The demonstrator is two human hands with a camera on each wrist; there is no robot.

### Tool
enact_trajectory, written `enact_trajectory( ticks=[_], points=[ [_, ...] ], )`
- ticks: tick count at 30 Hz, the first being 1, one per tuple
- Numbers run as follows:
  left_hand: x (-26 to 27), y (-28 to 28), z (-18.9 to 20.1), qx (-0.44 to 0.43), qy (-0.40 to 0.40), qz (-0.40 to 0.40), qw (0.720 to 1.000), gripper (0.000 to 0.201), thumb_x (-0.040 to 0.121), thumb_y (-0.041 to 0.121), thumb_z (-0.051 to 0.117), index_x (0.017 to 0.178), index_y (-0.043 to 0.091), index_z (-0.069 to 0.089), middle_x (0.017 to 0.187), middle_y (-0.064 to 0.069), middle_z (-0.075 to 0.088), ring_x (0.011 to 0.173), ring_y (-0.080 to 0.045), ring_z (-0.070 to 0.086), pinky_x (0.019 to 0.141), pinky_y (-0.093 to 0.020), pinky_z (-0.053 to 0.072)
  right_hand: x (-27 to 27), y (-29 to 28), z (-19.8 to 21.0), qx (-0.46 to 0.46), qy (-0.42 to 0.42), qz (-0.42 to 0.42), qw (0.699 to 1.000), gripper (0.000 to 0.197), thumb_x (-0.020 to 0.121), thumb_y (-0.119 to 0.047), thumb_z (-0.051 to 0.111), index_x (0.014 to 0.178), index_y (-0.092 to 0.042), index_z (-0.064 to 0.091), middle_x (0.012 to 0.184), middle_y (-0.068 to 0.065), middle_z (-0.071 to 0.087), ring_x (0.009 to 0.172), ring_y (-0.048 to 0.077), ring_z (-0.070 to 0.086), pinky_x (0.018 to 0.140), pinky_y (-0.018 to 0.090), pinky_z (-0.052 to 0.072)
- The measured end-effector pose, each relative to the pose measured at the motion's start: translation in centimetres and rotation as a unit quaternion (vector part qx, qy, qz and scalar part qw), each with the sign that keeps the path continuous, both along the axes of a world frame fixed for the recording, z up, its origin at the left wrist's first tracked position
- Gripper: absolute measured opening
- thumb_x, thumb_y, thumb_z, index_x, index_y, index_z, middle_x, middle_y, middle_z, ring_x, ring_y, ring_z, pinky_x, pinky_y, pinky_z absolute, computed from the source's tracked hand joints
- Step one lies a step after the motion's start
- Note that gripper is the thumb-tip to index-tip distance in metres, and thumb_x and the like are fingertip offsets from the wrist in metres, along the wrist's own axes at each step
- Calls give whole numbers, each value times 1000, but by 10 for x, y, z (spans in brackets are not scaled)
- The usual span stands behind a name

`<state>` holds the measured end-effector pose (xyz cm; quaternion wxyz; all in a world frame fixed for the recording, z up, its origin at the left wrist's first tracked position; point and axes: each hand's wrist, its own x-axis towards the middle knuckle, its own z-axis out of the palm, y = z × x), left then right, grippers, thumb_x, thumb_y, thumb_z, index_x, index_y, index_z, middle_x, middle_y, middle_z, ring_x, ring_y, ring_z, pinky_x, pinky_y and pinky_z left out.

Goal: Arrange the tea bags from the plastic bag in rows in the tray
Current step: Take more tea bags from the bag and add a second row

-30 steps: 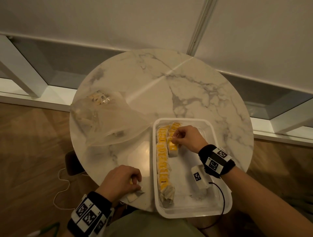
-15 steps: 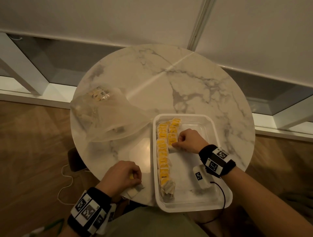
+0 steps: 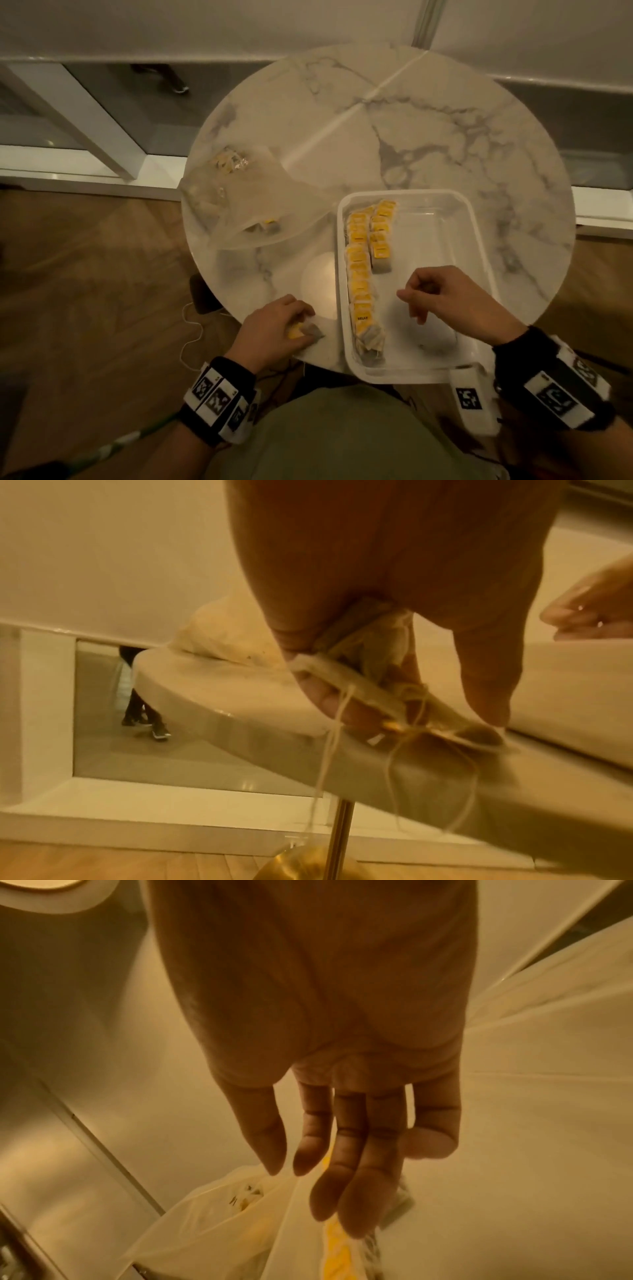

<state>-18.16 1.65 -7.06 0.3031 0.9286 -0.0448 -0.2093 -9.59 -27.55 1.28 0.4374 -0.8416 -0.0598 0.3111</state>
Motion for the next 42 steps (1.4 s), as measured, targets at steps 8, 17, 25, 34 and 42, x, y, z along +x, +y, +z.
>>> enact_trajectory(
  ticks=[8,17,25,34,42],
  points=[
    [-5,-12,14,-58,-11,125,990,25,78,55,71,80,30,66,80,15,64,75,-2,59,67,-25,48,-50,2,-8,101,4,21,995,11,90,-13,69,79,-11,66,69,8,69,63,22,66,69,37,56],
    [6,-48,69,-364,41,303,880,11,85,7,73,92,6,65,69,-12,60,48,-11,53,43,-21,45,-60,43,5,92,-221,126,963,44,78,-14,78,117,-29,63,106,-10,56,78,9,61,71,10,43],
    [11,-74,86,-407,48,281,868,14,95,16,61,92,3,66,67,-1,67,43,-15,53,43,-22,42,-41,39,12,90,-323,95,937,9,86,-27,75,88,-31,68,95,-7,57,69,8,58,65,15,39],
    [16,-87,81,-674,217,424,564,17,94,29,51,88,14,56,59,4,47,38,-4,40,33,-15,32,-23,13,-2,219,-126,-92,963,15,85,-19,74,84,-4,70,73,-2,72,68,16,65,64,26,50],
    [31,-97,73,-512,64,357,779,10,92,14,62,94,4,65,64,0,55,44,-10,46,39,-21,37,-10,-2,-3,197,-30,-108,974,13,86,-17,73,79,-7,68,68,2,70,52,16,62,54,23,40]
  ],
)
